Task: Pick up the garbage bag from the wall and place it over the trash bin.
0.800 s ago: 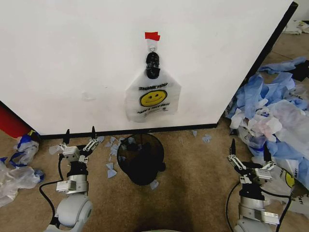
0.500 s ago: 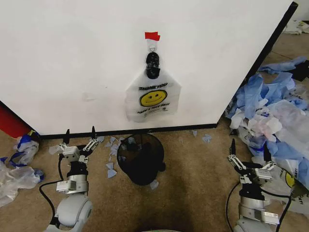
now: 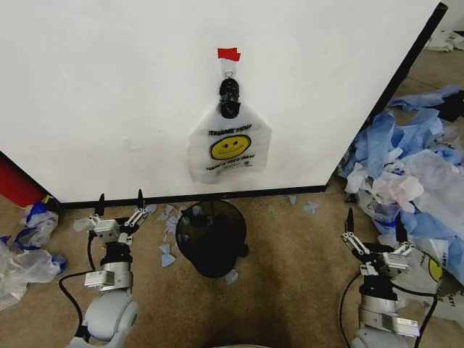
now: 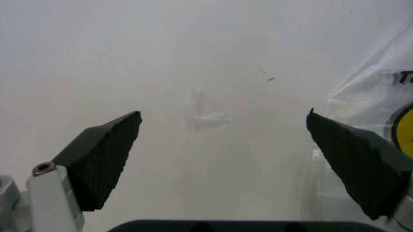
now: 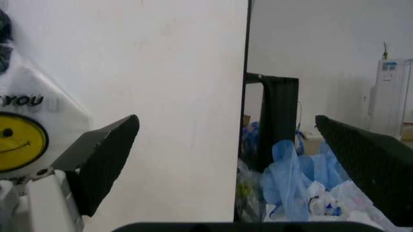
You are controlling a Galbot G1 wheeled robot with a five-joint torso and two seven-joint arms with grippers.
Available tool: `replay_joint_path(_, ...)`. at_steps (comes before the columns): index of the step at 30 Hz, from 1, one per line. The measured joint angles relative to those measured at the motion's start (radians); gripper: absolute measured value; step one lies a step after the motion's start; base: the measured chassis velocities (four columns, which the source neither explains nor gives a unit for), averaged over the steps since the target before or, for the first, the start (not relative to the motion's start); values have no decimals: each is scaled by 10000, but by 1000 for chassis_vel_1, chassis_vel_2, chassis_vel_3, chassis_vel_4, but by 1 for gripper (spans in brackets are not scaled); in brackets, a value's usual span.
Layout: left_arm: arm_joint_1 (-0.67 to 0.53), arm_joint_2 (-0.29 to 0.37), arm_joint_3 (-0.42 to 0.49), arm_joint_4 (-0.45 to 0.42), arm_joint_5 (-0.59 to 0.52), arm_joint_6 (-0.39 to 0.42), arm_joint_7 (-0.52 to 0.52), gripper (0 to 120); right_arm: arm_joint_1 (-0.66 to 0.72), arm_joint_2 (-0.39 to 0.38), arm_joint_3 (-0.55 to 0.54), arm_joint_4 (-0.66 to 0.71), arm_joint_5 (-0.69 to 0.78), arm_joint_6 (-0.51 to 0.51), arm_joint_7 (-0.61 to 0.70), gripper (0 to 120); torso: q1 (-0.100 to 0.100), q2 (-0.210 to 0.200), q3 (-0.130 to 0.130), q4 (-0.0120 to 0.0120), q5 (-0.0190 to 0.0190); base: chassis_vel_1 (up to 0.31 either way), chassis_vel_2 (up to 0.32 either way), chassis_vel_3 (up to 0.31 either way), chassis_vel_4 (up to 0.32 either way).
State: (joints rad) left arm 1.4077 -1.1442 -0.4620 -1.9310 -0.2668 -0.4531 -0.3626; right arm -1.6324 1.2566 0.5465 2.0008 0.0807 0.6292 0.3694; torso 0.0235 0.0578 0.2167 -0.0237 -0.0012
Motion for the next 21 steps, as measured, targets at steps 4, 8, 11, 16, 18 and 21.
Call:
replay_joint_path(4, 0, 0, 0, 0, 0, 0, 0, 100, 0, 0, 0, 0, 0, 0, 0, 100, 0, 0, 0, 0, 0, 0, 0, 0, 0)
replay_joint_path(8, 0, 0, 0, 0, 0, 0, 0, 100, 0, 0, 0, 0, 0, 0, 0, 100, 0, 0, 0, 0, 0, 0, 0, 0, 0)
replay_joint_path(11, 0, 0, 0, 0, 0, 0, 0, 100, 0, 0, 0, 0, 0, 0, 0, 100, 0, 0, 0, 0, 0, 0, 0, 0, 0)
replay_joint_path(16, 0, 0, 0, 0, 0, 0, 0, 100, 0, 0, 0, 0, 0, 0, 0, 100, 0, 0, 0, 0, 0, 0, 0, 0, 0)
replay_joint_path(18, 0, 0, 0, 0, 0, 0, 0, 100, 0, 0, 0, 0, 0, 0, 0, 100, 0, 0, 0, 0, 0, 0, 0, 0, 0)
replay_joint_path(21, 0, 0, 0, 0, 0, 0, 0, 100, 0, 0, 0, 0, 0, 0, 0, 100, 0, 0, 0, 0, 0, 0, 0, 0, 0)
